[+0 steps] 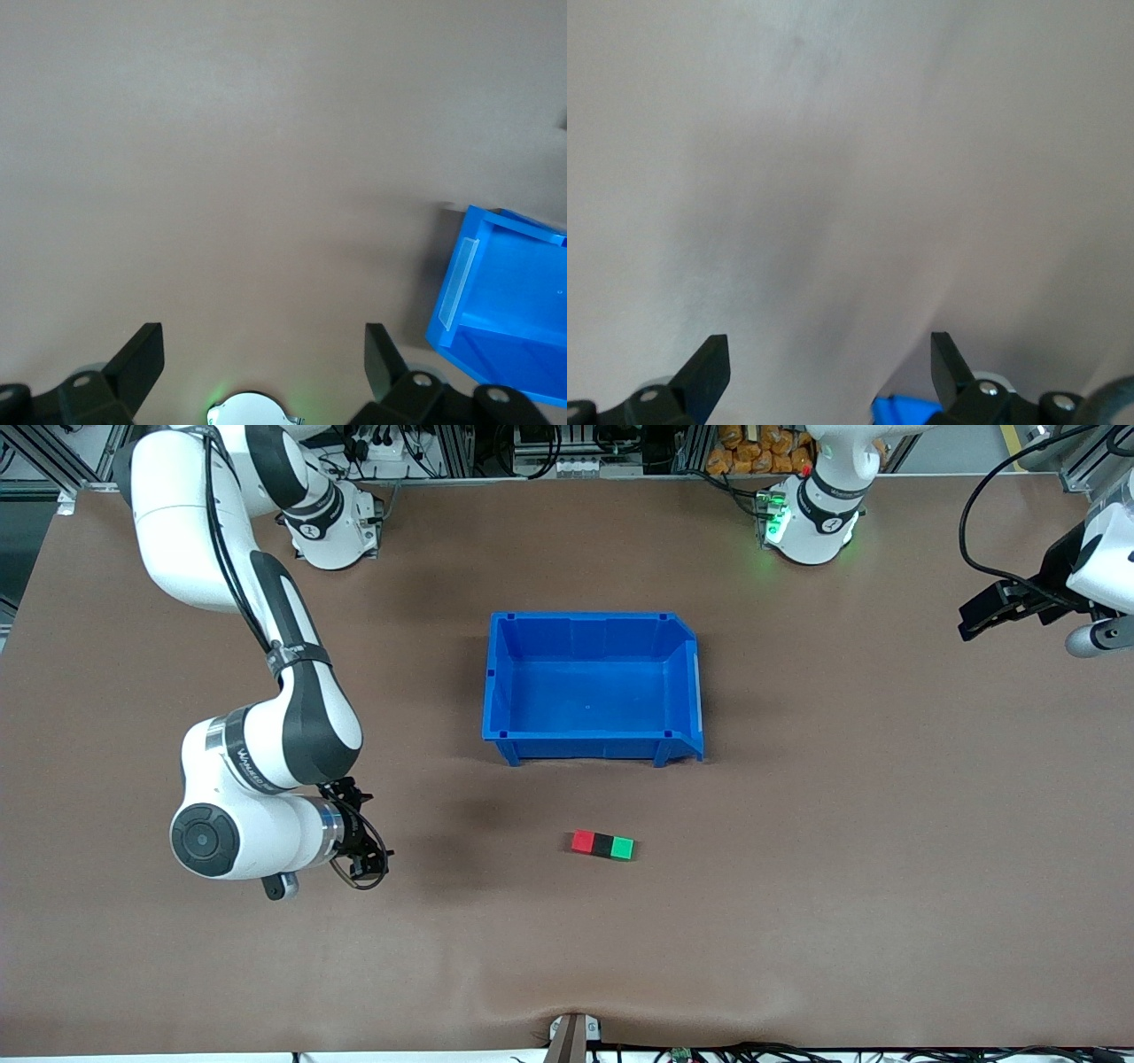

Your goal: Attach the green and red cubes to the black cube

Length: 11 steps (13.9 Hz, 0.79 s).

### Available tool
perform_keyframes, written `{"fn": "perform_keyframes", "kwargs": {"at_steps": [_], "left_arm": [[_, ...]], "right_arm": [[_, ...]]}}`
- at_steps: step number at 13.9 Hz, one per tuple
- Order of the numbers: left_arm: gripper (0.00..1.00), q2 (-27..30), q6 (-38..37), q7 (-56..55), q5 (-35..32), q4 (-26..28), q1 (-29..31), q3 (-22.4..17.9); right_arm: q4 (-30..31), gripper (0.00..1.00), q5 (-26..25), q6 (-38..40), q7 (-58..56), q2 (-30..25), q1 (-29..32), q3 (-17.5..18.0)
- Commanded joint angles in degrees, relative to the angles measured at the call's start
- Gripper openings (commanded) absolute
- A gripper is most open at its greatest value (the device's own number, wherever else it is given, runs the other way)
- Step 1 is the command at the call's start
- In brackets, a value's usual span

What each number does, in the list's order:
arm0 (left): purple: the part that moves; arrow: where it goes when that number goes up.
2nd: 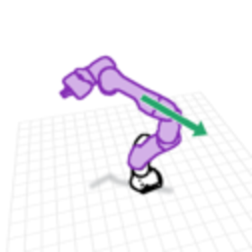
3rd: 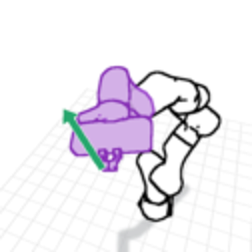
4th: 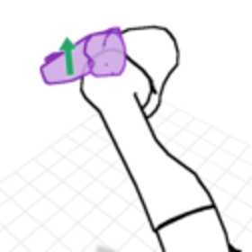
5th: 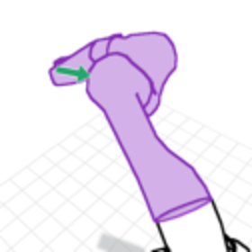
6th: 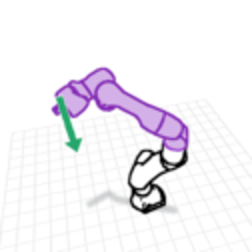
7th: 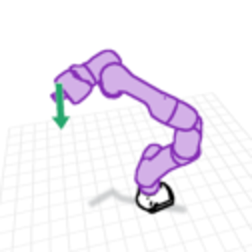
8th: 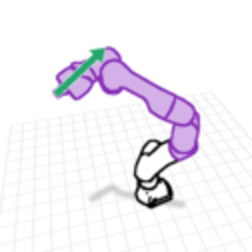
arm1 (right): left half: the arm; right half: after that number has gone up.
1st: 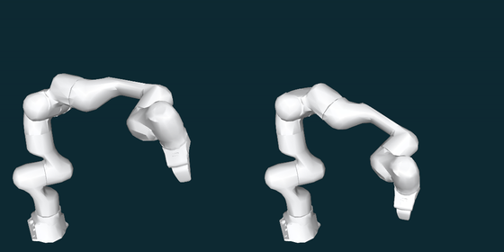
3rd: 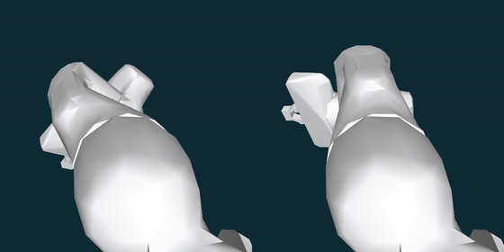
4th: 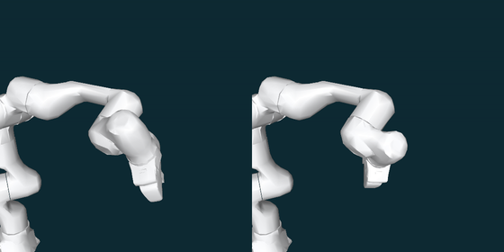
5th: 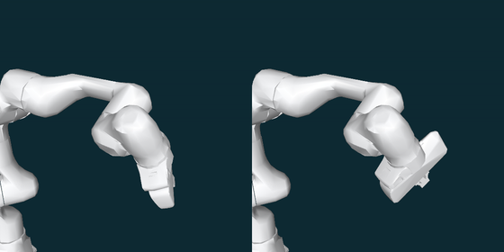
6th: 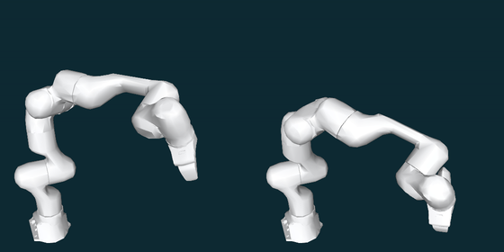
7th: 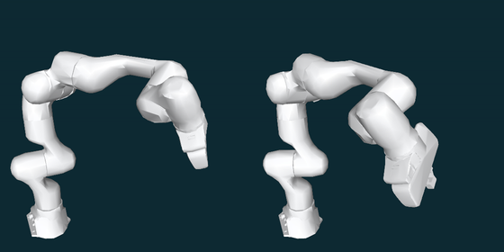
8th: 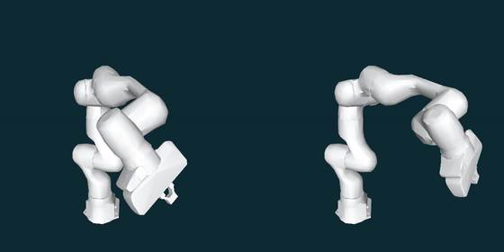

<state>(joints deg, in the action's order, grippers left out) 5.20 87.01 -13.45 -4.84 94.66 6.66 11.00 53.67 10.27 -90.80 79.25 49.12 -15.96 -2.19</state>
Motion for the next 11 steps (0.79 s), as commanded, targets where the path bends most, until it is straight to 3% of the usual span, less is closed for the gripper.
{"fn": "perform_keyframes", "kwargs": {"at_steps": [1,11], "left_arm": [[1.0,-0.1,-0.7,1.3,0.8,-0.6,0.6,0.2],[1.0,-0.1,-0.8,1.3,0.8,-0.6,0.6,0.2]], "right_arm": [[1.2,1.0,-2.5,2.4,-3.9,-2.0,1.0,1.2],[1.3,1.0,-5.0,6.9,-17.5,-6.3,3.3,1.0]]}}
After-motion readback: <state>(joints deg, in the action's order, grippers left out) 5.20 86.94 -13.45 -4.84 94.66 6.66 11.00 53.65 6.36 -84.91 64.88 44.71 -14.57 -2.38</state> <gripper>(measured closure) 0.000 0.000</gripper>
